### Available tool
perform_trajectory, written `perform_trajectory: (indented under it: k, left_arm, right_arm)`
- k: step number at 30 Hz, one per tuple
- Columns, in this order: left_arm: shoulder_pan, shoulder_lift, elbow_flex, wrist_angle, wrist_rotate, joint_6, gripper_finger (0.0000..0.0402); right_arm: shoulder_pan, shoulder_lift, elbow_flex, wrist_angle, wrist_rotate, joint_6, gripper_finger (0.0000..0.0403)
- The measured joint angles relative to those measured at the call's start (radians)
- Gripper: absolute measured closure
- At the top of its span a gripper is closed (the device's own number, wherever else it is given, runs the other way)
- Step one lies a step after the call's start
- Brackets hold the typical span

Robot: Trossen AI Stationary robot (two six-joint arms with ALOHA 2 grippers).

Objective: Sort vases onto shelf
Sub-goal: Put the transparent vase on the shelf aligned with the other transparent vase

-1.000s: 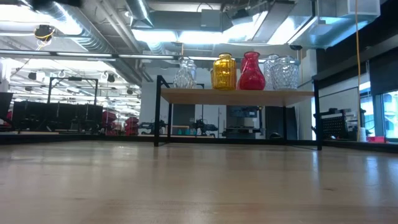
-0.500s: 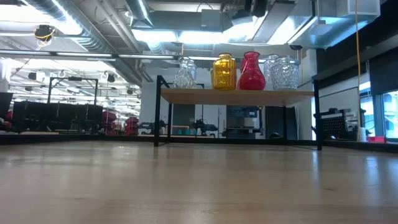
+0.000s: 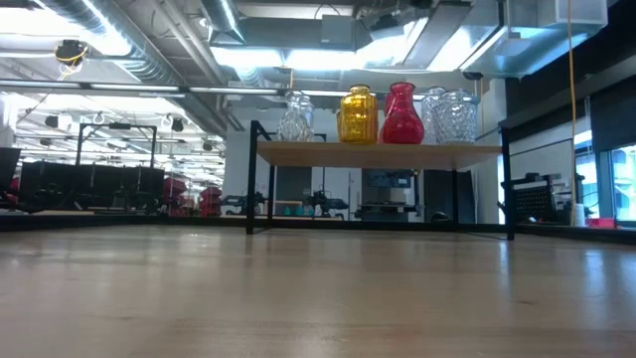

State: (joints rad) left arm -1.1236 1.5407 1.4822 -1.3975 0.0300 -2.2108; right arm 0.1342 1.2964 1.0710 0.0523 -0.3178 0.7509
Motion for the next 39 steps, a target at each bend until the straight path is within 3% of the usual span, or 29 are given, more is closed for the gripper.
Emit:
perform_trajectory:
  k: [7, 19, 26, 33, 39]
  left_arm:
    - [0.018, 0.030, -0.018, 0.044, -0.020, 0.003, 0.0161]
    - [0.036, 0.031, -0.224, 0.317, 0.009, -0.002, 0.0184]
    - [0.082, 0.031, -0.293, 0.404, 0.009, 0.045, 0.0250]
    - [0.238, -0.028, -0.288, 0.419, 0.011, 0.298, 0.0384]
    - [0.496, -0.129, -0.217, 0.398, 0.014, 0.647, 0.0383]
  right_arm:
    - [0.028, 0.000, 0.000, -0.002, 0.002, 0.000, 0.0185]
    - [0.030, 0.000, 0.000, -0.002, -0.013, -0.008, 0.0185]
    - [0.030, 0.000, 0.000, -0.002, -0.015, -0.006, 0.0185]
    - [0.029, 0.000, 0.000, -0.002, -0.016, -0.005, 0.0185]
    - [0.029, 0.000, -0.001, 0.026, -0.014, -0.019, 0.0185]
